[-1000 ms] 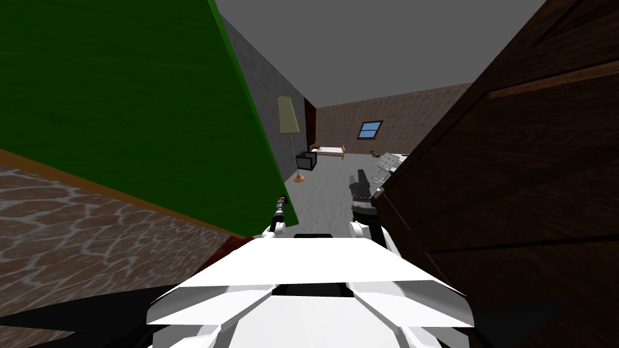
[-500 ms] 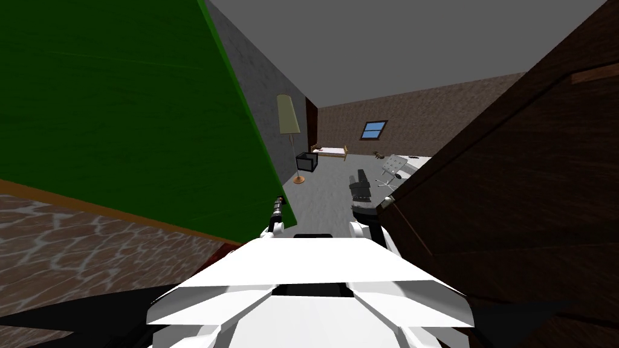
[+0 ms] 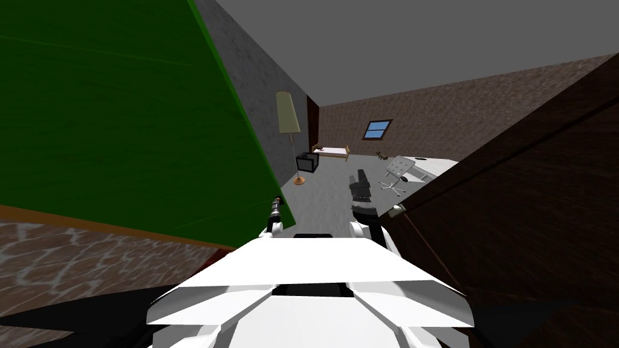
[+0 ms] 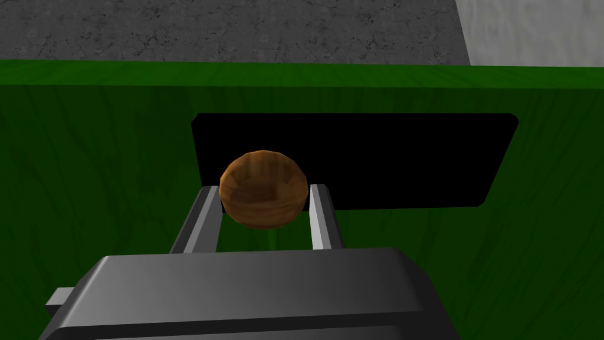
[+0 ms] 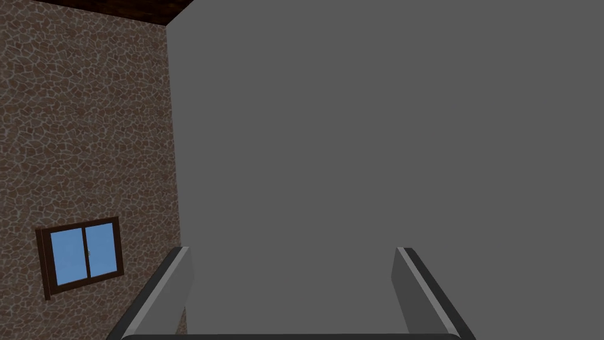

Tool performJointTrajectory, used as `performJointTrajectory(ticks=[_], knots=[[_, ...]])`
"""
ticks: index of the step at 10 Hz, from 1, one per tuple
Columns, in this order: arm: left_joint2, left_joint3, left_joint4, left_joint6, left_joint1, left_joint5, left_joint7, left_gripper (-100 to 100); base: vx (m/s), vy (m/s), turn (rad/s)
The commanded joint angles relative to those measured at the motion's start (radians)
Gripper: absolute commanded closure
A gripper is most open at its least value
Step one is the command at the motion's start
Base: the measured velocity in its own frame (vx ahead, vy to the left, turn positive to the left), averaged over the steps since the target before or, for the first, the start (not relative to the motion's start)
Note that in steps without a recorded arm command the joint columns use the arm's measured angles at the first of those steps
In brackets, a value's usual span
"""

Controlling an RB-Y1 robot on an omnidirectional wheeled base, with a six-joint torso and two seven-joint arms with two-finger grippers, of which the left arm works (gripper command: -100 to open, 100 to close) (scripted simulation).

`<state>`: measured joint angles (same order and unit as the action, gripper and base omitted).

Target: Push the door open

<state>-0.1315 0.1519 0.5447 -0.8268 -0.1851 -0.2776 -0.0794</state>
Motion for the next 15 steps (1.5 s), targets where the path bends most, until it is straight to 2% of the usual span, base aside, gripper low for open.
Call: performJointTrajectory(ticks=[1,3,4,6,7,8,9,15], knots=[[-0.007,0.014,-0.009,-0.004,-0.006,-0.009,-0.004,100,0.184,-0.069,0.061],[-0.011,0.032,-0.011,-0.005,-0.005,-0.021,-0.011,100,0.210,-0.056,0.061],[-0.010,0.028,-0.025,-0.004,-0.004,-0.018,-0.008,100,0.088,-0.009,0.038],[-0.018,0.053,-0.025,-0.009,-0.004,-0.036,-0.018,100,0.201,-0.018,0.047],[-0.018,0.053,-0.025,-0.009,-0.004,-0.036,-0.018,100,0.132,-0.005,0.032],[-0.023,0.071,-0.027,-0.011,-0.003,-0.049,-0.025,100,0.174,0.011,0.025],[-0.023,0.071,-0.027,-0.011,-0.003,-0.049,-0.025,100,0.159,0.002,0.022],[-0.038,0.132,-0.035,-0.019,0.002,-0.093,-0.051,100,0.197,-0.014,0.045]])
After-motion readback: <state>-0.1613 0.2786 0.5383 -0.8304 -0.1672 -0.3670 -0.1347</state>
